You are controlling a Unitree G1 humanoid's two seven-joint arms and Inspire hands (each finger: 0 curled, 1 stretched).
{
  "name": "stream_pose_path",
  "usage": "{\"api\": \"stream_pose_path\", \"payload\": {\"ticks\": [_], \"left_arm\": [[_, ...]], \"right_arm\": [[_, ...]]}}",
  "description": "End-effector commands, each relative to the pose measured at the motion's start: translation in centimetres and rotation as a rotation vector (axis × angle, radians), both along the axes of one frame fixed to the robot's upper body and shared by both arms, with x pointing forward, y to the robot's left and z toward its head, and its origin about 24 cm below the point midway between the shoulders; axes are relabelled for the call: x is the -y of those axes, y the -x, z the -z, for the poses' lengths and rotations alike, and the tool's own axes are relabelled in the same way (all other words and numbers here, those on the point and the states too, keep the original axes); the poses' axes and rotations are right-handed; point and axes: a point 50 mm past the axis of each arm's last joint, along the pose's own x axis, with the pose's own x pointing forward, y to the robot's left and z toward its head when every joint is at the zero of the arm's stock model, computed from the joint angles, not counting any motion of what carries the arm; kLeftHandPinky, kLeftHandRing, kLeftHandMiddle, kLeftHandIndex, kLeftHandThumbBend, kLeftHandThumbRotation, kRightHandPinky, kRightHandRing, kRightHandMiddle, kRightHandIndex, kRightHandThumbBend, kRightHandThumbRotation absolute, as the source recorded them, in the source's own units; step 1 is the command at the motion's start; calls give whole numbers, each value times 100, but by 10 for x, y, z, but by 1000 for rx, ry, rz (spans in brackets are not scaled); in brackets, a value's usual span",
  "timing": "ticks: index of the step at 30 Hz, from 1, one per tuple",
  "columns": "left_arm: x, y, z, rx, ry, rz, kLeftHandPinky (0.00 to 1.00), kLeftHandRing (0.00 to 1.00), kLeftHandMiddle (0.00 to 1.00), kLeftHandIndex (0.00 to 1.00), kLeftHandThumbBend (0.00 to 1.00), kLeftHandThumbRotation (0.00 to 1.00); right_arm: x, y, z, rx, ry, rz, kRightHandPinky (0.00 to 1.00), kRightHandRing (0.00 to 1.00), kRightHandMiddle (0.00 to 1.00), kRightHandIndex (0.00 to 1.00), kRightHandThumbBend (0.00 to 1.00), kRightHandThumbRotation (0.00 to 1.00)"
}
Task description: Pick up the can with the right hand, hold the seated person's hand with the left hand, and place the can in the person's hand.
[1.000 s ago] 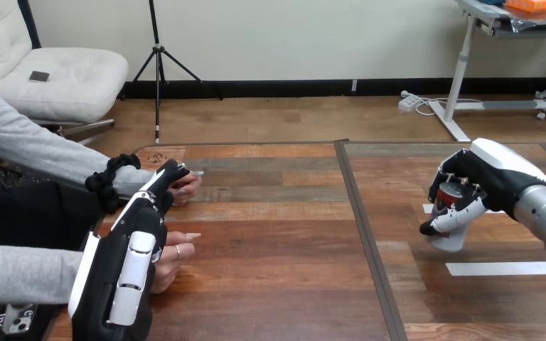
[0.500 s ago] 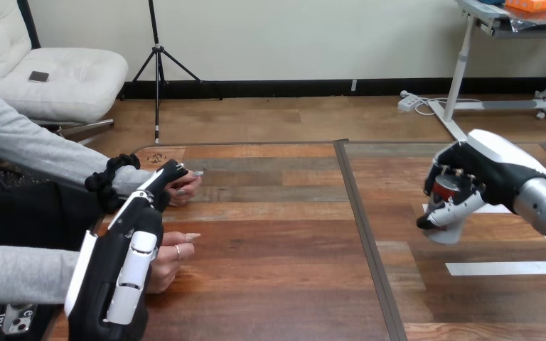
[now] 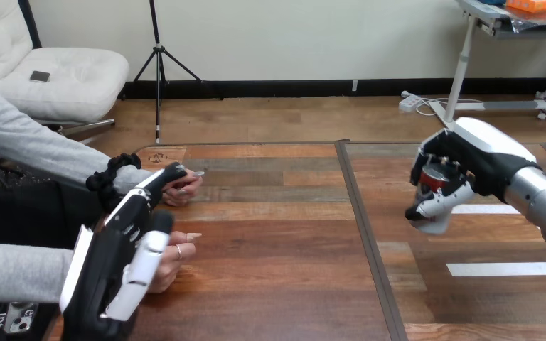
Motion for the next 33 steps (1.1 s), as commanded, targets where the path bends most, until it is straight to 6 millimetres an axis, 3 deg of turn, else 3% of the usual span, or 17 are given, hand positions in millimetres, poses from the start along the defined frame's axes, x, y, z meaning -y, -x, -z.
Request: {"api": "stream_pose_path", "payload": {"ticks": [1,5,11,24,33], "left_arm": [[-9,-15,-20,88,-140,-39,65,80,80,73,46,68],[-14,-17,-25,94,-234,-66,56,74,75,70,49,63],[-21,-19,-34,102,-335,-105,51,71,74,70,56,54],[-34,-25,-53,123,-465,-132,54,74,77,74,88,43],[-39,-29,-66,106,-594,-132,55,78,83,79,99,43]], "right_arm": [[-4,-10,-38,154,-47,-35,34,39,43,43,75,0],[-5,-9,-39,165,-61,-49,34,38,42,43,75,0],[-7,-8,-41,175,-73,-66,34,38,42,42,75,0],[-9,-8,-41,183,-81,-81,32,36,40,42,75,0],[-10,-8,-40,184,-80,-84,31,35,40,42,75,0]]}}
